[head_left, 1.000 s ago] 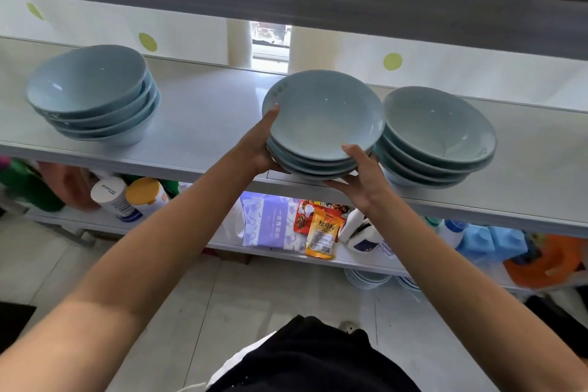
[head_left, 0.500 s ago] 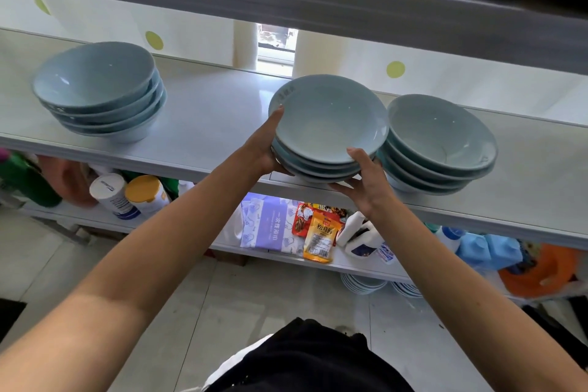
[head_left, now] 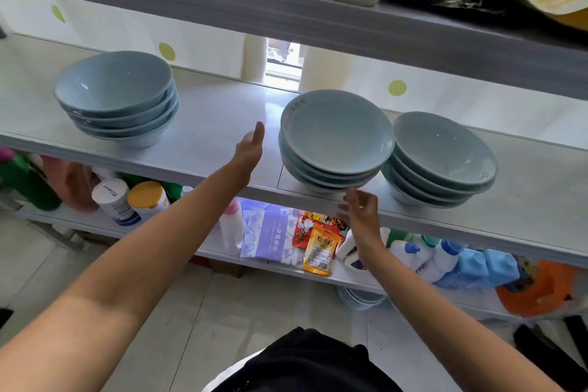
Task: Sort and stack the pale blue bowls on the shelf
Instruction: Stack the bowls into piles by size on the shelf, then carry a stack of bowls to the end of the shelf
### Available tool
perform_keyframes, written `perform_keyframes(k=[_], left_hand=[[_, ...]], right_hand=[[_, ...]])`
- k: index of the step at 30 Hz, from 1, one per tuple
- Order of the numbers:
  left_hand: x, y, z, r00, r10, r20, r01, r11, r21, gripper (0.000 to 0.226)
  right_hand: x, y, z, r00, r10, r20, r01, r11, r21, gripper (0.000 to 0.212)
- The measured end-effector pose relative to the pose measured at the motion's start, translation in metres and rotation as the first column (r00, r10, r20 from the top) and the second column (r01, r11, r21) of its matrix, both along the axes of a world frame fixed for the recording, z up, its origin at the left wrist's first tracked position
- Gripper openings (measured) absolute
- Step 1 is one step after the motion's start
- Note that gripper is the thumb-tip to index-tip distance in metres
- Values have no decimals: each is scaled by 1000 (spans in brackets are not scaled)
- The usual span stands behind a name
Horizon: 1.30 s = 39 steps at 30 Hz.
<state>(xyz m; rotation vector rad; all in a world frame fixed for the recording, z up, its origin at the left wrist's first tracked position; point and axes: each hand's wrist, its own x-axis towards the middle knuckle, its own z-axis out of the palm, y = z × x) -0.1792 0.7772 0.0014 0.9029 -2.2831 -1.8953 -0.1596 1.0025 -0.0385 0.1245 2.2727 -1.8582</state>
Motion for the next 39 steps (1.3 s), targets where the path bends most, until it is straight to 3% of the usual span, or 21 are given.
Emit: perform_keyframes(k=[3,5,8,13,18,29,31,33,36,37,39], left_hand=[[15,-41,-28,998,-60,18,62,904,-424,68],[31,-69,-44,993,-65,93,107,814,-570,69],[69,-111,-55,974,3,226,151,737,-659,71],[140,-179,-49,908,173,382,180,660,-729,72],[175,-228,-37,851,325,413,113,655,-747,78],[135,-304,-11,832,298,468,276,510,-815,76],[118,-325,-9,823,284,492,290,534,-794,70],[101,-347,-6,816,299,495,230,618,-752,64],[84,-375,-1,793,340,505,159,685,-711,60],[83,-382,-2,781,335,527,200,666,-719,61],[81,-394,-6,759,326,563,342,537,-772,62]], right_hand=[[11,-21,-7,958,275,-87,-239,926,292,19],[14,-41,-6,868,483,-117,-400,819,412,14],[17,-79,-5,730,670,-137,-496,657,567,40],[17,-149,6,577,807,-124,-504,471,724,74],[1,-215,17,523,848,-85,-467,368,804,95],[-56,-318,7,585,811,-7,-549,403,732,109],[-71,-333,4,640,768,-24,-555,484,677,109],[-82,-344,2,685,726,-52,-552,565,613,105],[-99,-362,-7,695,705,-140,-508,620,598,104],[-102,-367,-10,689,705,-168,-483,620,618,104],[-105,-377,-14,642,734,-222,-425,582,693,99]])
